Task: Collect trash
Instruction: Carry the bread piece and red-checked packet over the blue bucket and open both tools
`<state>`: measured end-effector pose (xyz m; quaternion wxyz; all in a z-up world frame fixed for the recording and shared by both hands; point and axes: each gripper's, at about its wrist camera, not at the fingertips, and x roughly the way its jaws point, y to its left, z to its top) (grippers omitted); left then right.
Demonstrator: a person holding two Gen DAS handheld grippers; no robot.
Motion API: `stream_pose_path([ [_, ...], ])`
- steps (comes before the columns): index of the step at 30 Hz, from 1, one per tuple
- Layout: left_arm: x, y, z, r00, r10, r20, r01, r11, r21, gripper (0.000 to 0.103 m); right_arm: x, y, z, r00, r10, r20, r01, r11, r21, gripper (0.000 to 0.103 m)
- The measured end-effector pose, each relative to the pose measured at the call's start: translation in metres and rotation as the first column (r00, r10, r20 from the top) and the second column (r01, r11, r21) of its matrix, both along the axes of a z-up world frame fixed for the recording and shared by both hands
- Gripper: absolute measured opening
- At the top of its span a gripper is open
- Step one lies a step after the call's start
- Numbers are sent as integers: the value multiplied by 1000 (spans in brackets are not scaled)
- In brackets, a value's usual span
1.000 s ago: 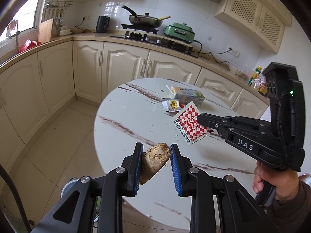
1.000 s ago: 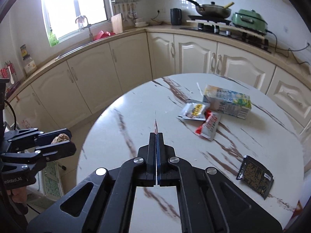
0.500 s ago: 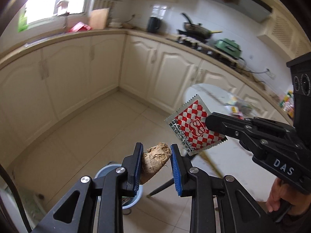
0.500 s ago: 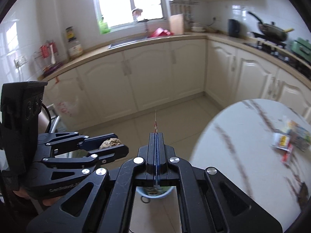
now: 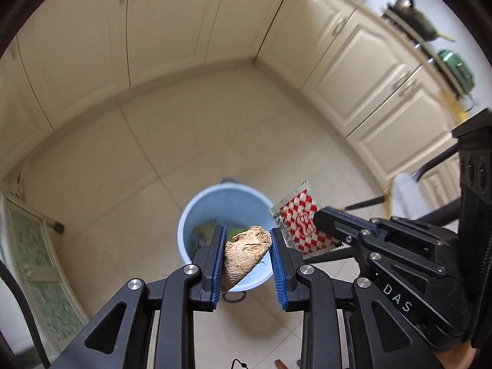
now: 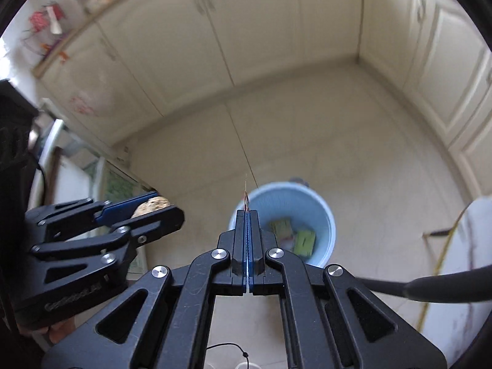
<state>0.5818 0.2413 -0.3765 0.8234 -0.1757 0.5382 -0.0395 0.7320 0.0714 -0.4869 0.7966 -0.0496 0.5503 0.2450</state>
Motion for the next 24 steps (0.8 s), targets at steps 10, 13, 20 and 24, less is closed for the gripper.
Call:
stream_pose_path([
  [10, 63, 7, -86, 993, -18, -118, 14, 999, -31, 24, 30, -29, -68, 994, -94, -63, 92, 995, -30, 34],
  [13, 81, 0, -96, 990, -24, -139, 19, 999, -38, 25, 30, -35, -67, 993, -107, -47, 104, 993, -60, 47],
  [20, 102, -19, -94, 990, 23, -138, -24, 1000, -5, 64, 35, -52, -55, 989, -142, -30, 140, 988, -58, 49],
  [24, 97, -14, -79, 992, 46, -116, -43, 999, 29, 64, 32, -54, -41, 989, -143, -21, 143, 989, -38, 51],
])
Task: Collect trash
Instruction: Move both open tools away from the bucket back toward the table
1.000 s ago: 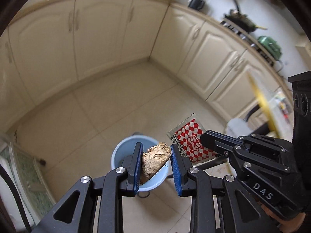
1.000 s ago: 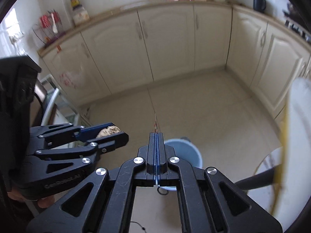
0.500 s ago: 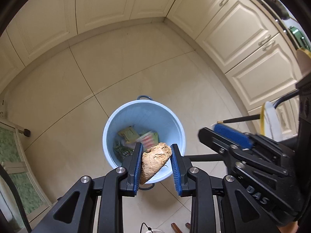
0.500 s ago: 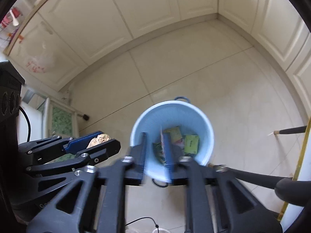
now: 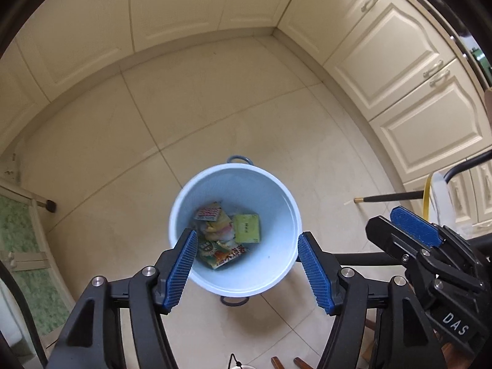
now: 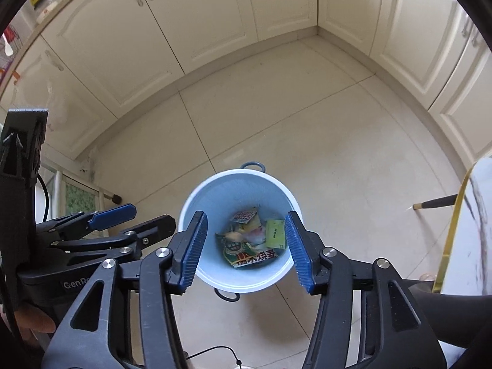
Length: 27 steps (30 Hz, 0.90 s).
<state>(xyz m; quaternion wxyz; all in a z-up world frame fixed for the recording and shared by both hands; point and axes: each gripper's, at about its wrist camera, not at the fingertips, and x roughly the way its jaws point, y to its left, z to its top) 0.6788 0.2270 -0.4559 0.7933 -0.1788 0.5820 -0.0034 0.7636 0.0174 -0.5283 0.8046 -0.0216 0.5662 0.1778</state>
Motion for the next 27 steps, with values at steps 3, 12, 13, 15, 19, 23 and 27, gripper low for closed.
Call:
stream_pose_path([
  [3, -14, 5, 21, 998, 39, 45, -42, 997, 59, 64, -10, 5, 18, 1000, 19, 24, -19, 1000, 16, 51],
  [12, -82, 8, 119, 951, 95, 296, -166, 960, 225, 75, -67, 33, 109, 978, 102, 184, -109, 994, 31, 67],
  [13, -92, 4, 134, 936, 94, 339, -183, 953, 241, 76, -77, 35, 123, 971, 112, 210, -121, 992, 31, 69],
  [15, -108, -5, 159, 910, 92, 404, -211, 942, 261, 80, -99, 37, 155, 954, 124, 273, -134, 991, 20, 76],
  [19, -150, -30, 207, 845, 86, 528, -259, 929, 264, 87, -148, 27, 221, 911, 109, 397, -128, 992, 22, 83],
  [23, -197, -67, 250, 764, 54, 642, -279, 926, 254, 97, -198, 2, 282, 860, 71, 505, -104, 994, 36, 98],
  [27, -245, -118, 272, 682, -7, 731, -254, 936, 245, 102, -245, -33, 330, 819, 12, 573, -55, 997, 58, 103],
])
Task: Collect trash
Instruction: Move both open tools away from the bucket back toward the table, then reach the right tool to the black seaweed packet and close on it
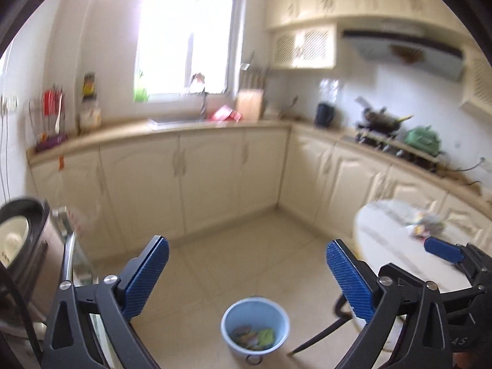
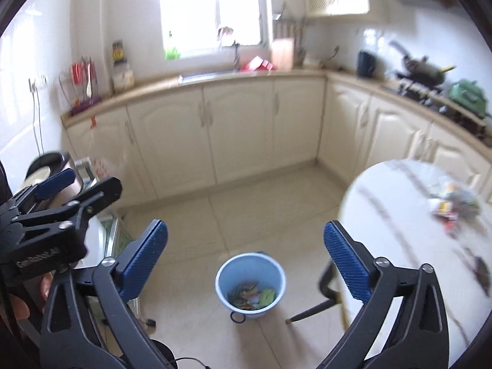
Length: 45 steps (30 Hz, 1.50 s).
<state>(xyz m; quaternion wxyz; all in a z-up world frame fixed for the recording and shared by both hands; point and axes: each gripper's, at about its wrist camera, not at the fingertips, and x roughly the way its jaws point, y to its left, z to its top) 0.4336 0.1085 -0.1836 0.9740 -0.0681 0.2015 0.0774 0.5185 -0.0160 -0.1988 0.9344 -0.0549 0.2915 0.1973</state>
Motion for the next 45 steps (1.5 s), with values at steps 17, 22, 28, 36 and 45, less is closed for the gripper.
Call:
stream_pose_path([
  [17, -264, -87, 6, 936, -176, 305, 157, 984, 85, 102, -167, -136, 147, 918, -276, 284, 251, 960, 123, 103],
  [22, -305, -78, -12, 917, -196, 346, 175, 980, 92, 102, -194, -157, 169, 885, -325, 332, 290, 945, 150, 103],
  [28, -310, -87, -20, 914, -224, 340, 200, 974, 104, 102, -201, -173, 176, 854, -377, 358, 344, 926, 155, 103],
  [36, -273, -104, -10, 916, -274, 294, 246, 961, 129, 102, -195, -209, 168, 831, -445, 333, 412, 895, 168, 103],
  [45, -191, -132, 4, 933, -323, 162, 303, 943, 136, 102, -152, -275, 134, 811, -539, 230, 520, 843, 141, 103],
])
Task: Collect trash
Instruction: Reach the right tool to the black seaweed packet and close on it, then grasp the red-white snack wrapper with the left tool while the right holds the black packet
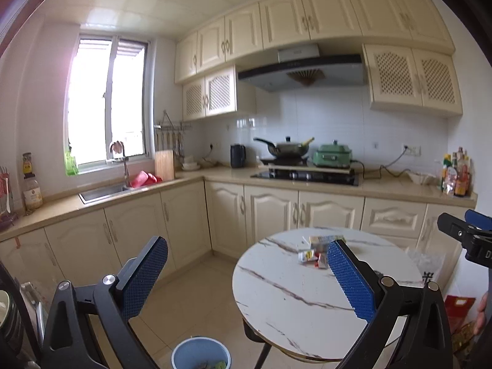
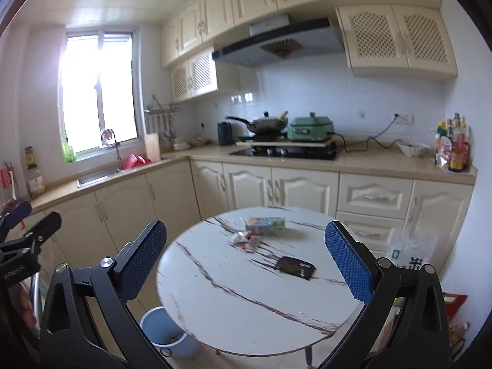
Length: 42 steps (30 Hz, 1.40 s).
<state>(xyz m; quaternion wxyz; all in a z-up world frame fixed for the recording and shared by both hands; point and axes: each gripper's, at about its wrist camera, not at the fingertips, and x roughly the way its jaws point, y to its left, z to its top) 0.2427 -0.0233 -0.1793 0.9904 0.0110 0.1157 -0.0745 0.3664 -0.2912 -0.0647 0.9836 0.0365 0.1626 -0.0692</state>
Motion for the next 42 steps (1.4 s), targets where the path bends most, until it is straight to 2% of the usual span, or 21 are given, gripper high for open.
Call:
stream_pose_path([
  [6, 66, -25, 2, 992, -21, -124, 24, 999, 22, 102, 57, -51, -53, 986, -25, -167, 23, 1000, -12, 103],
  [11, 131, -50, 6, 972, -36, -232, 46, 998, 37, 102, 110, -86, -108, 940, 20, -341, -31, 999, -28, 103],
  [14, 173, -67, 9, 953, -54, -297, 69, 997, 39, 102, 145, -104, -140, 896, 59, -440, -74, 997, -18, 103],
  [18, 229, -90, 12, 920, -101, -379, 126, 991, 41, 102, 186, -112, -177, 832, 80, -549, -132, 990, -56, 103],
  [23, 296, -114, 15, 877, -148, -457, 186, 982, 40, 102, 226, -126, -207, 781, 117, -614, -178, 983, -40, 103],
  [26, 338, -130, 18, 851, -172, -497, 218, 975, 35, 102, 241, -134, -217, 761, 170, -627, -212, 977, 8, 103],
  [27, 346, -134, 19, 847, -175, -502, 224, 974, 38, 102, 245, -136, -220, 754, 183, -631, -217, 976, 24, 98],
  [30, 373, -149, 22, 844, -196, -499, 255, 965, 52, 102, 251, -140, -219, 762, 197, -617, -234, 972, 21, 88],
  [32, 387, -158, 20, 832, -220, -509, 281, 958, 47, 102, 254, -141, -217, 767, 213, -605, -252, 968, 21, 72],
  [33, 398, -164, 22, 825, -235, -513, 301, 952, 48, 102, 255, -142, -216, 768, 218, -602, -259, 966, 19, 61],
  [35, 408, -171, 18, 821, -247, -514, 319, 946, 56, 102, 260, -143, -215, 766, 233, -599, -276, 961, 21, 54],
  [37, 423, -180, 15, 813, -258, -522, 336, 940, 60, 102, 266, -145, -214, 766, 237, -597, -280, 960, 21, 30],
  [39, 439, -189, 11, 799, -273, -536, 351, 935, 48, 102, 272, -148, -213, 768, 252, -589, -282, 958, 43, 14],
  [42, 462, -204, -5, 764, -306, -568, 374, 928, 3, 102, 280, -154, -212, 782, 250, -571, -259, 963, 66, 11],
])
